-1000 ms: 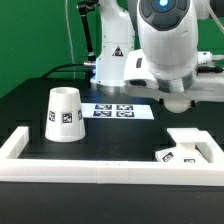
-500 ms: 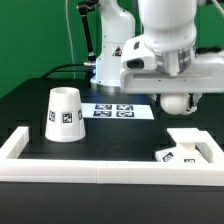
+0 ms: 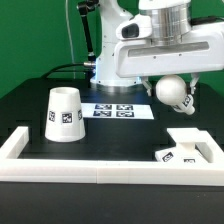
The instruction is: Assemble lamp
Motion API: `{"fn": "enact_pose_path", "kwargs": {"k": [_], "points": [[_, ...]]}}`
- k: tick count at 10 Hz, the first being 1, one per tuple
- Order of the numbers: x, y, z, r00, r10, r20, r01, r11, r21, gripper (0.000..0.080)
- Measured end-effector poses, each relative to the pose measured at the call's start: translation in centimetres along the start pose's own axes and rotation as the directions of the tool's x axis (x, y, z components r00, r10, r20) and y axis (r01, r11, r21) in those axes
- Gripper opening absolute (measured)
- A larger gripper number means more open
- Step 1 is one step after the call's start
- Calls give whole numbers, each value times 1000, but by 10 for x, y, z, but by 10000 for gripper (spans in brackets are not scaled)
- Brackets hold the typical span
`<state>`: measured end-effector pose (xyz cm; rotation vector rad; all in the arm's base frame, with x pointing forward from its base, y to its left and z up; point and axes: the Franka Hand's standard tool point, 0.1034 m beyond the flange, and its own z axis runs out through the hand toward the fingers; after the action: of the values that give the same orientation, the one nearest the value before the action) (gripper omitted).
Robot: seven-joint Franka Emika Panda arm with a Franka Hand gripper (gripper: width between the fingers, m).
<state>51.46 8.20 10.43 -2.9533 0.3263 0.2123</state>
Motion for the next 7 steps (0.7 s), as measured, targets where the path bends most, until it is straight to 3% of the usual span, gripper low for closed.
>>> {"fn": "enact_pose_path", "kwargs": {"k": [1, 4, 7], "points": [[2, 0, -1, 1000, 0, -3, 0, 1000, 1, 579], [18, -1, -20, 964, -249, -91, 242, 967, -82, 579], [19, -1, -20, 956, -276, -95, 268, 959, -88, 579]]}}
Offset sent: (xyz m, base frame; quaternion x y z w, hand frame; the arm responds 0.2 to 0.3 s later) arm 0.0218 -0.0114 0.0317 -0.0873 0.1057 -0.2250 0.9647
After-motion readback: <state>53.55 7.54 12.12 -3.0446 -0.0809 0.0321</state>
